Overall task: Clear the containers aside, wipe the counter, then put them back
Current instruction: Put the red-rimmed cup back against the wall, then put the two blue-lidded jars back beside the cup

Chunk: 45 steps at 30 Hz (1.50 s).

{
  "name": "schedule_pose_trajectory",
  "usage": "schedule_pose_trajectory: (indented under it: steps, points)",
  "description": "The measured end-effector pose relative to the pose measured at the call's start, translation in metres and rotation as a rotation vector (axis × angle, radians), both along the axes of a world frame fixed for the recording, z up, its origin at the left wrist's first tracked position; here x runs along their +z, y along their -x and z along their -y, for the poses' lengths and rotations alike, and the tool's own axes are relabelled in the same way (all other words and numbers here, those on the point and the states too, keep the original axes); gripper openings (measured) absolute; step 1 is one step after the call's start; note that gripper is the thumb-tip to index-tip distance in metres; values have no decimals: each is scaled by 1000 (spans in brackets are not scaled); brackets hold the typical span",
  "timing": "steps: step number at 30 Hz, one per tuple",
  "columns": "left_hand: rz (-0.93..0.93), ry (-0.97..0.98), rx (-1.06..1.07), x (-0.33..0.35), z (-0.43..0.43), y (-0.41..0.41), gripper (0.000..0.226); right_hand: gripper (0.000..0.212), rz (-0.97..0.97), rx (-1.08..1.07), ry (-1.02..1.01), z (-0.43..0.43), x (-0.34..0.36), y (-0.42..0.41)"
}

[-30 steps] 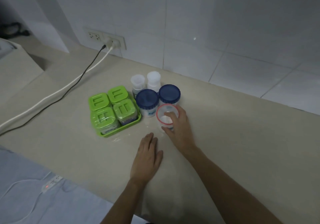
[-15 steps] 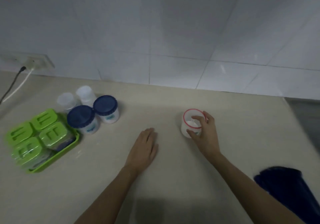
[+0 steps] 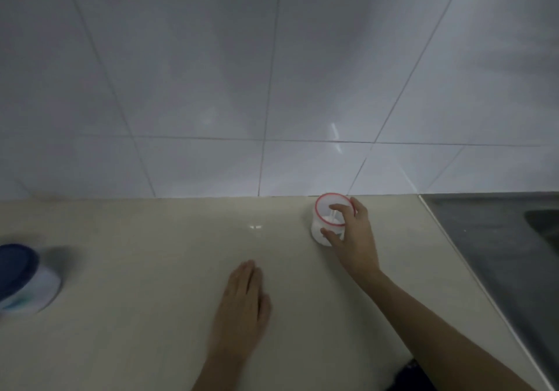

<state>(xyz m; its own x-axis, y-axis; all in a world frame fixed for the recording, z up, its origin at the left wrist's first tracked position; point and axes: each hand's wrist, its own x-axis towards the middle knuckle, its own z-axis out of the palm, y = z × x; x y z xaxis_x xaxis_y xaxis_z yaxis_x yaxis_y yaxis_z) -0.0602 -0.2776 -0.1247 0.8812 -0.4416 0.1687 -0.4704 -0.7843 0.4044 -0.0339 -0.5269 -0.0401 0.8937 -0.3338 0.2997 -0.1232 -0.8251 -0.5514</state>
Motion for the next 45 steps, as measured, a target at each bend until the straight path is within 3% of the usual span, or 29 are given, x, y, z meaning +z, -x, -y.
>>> schedule_pose_trajectory:
  steps: [8,14,20,23,26,32,37,42,45]
  points:
    - [23,77,2,-9,11,-5,50,47,7,-106,-48,46,-9,-40]
    - [-4,83,6,-7,10,-3,50,47,-35,-53,-18,59,-13,-61]
    - [7,96,31,-7,10,-3,49,58,-173,-36,75,62,-3,-67]
    - [-14,107,29,0,14,-4,47,70,-158,-109,356,50,12,-52]
    - [-66,186,50,9,15,-7,42,67,-88,97,572,7,22,-24]
    - [-78,60,-65,32,-90,18,44,52,-323,514,482,-107,14,17]
    - [-45,7,157,80,-219,27,51,44,-339,643,297,-203,24,24]
    - [100,-7,297,122,-325,16,26,44,-328,812,352,-305,41,11]
    - [129,-61,452,132,-363,2,37,49,-316,798,303,-355,56,-7]
